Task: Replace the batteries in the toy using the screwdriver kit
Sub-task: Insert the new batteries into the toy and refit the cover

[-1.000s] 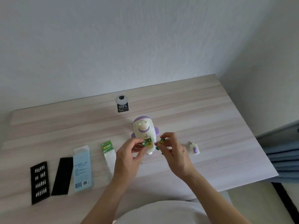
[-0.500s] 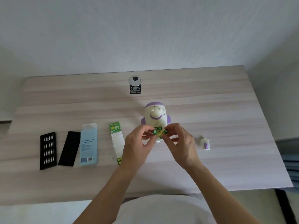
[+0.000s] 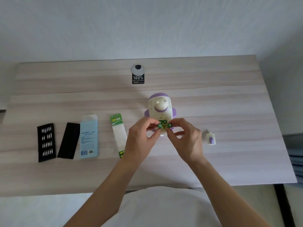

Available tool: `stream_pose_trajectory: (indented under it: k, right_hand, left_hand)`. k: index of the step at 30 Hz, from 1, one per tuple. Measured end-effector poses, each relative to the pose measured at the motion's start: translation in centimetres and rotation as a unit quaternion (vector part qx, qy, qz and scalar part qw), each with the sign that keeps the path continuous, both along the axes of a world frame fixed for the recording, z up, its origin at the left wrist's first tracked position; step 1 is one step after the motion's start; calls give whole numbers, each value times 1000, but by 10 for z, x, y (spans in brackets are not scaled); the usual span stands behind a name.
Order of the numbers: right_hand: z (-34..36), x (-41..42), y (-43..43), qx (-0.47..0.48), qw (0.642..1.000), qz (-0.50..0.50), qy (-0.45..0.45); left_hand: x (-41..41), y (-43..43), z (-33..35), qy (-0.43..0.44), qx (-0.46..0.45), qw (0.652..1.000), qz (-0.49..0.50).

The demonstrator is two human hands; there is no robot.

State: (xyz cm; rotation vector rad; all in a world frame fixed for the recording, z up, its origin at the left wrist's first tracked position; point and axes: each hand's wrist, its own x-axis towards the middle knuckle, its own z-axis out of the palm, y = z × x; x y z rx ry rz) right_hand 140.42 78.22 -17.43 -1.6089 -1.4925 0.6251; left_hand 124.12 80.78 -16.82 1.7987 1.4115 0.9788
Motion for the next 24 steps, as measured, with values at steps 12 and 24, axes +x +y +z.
stream_pose_trajectory:
  k: [12, 24]
  right_hand:
    - [-12, 0, 0, 10, 999, 12, -43]
    - [-19, -4, 6, -1, 998, 3, -62]
  left_hand:
    - [0, 1, -15, 77, 12, 997, -16]
    - [0, 3, -22, 76, -2, 997, -7]
